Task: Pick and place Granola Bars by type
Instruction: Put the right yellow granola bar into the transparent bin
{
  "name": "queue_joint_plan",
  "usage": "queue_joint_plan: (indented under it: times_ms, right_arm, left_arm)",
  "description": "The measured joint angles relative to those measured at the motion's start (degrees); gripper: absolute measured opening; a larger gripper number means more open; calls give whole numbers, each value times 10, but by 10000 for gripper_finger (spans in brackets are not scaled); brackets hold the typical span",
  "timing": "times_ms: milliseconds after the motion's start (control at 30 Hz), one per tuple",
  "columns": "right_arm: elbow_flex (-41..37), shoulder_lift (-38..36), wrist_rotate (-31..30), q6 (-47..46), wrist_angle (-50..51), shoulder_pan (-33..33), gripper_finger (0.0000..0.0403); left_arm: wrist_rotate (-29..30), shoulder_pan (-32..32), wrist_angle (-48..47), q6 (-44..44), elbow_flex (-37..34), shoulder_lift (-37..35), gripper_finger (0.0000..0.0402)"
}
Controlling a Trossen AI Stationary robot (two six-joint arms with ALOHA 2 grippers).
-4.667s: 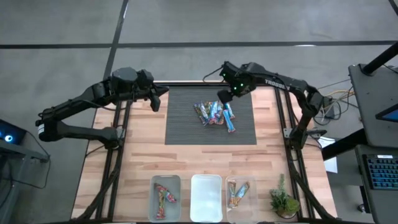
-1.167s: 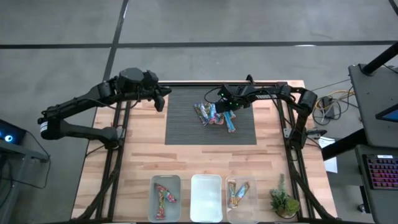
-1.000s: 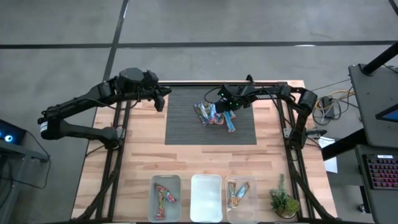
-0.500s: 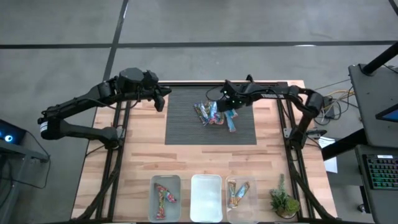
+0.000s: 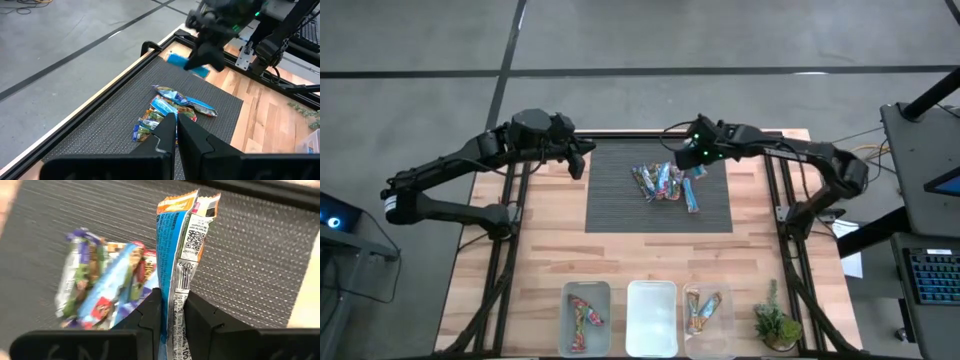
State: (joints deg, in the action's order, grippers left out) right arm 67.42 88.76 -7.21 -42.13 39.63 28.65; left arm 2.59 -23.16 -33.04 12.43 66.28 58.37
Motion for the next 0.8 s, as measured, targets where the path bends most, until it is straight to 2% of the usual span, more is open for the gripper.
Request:
queue_joint_plan:
  times_ms: [467,800]
  right_arm:
    - [10,-145,17,0,82,-71,58]
    - [16,-193,21,-48,82,-161,59]
  left_arm:
    - [0,0,0,0,0,0,0]
    - [0,0,0,0,0,0,0]
